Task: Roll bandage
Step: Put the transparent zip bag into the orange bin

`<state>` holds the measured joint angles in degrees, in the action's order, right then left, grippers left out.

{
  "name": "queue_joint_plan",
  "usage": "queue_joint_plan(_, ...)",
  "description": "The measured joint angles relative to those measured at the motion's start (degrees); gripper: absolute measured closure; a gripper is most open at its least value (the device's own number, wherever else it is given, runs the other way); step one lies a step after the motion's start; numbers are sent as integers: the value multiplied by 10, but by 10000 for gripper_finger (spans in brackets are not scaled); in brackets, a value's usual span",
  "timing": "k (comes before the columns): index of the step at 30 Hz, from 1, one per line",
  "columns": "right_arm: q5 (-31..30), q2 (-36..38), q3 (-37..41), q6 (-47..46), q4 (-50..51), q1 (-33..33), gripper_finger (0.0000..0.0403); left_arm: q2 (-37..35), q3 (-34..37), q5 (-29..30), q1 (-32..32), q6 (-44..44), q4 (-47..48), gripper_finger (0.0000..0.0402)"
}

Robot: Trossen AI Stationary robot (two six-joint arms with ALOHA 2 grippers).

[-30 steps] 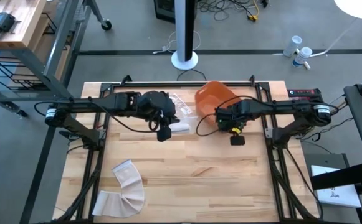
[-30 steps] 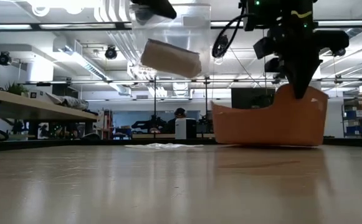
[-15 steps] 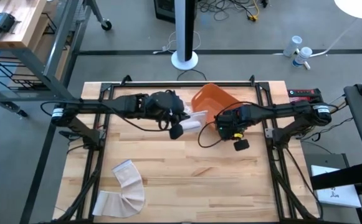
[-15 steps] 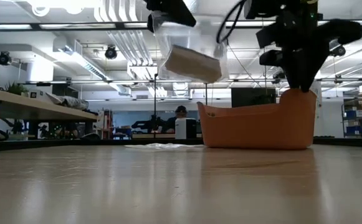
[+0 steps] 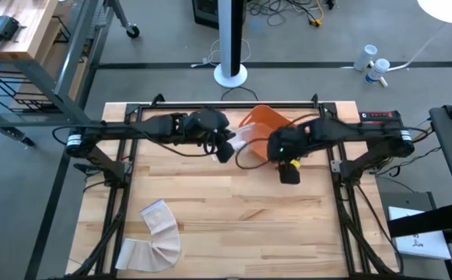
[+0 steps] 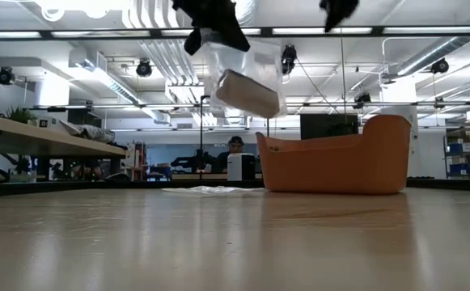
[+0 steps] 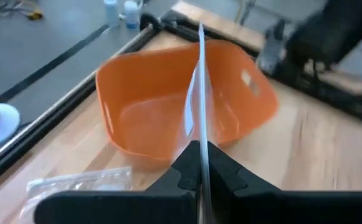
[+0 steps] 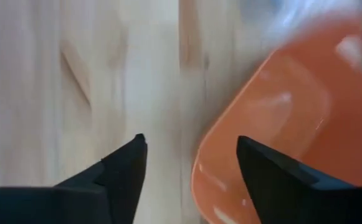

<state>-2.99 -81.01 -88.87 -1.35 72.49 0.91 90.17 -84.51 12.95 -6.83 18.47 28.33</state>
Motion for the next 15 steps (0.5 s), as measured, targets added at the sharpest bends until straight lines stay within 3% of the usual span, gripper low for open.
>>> queue_joint_plan(8,-1,1,-186,-75,-49,0,117,44,9,2,-36,27,-195,401)
queue_joint_plan(15,-25,0,-234,-100,-69,0,121,167,-59,54,-38,68,-259,401)
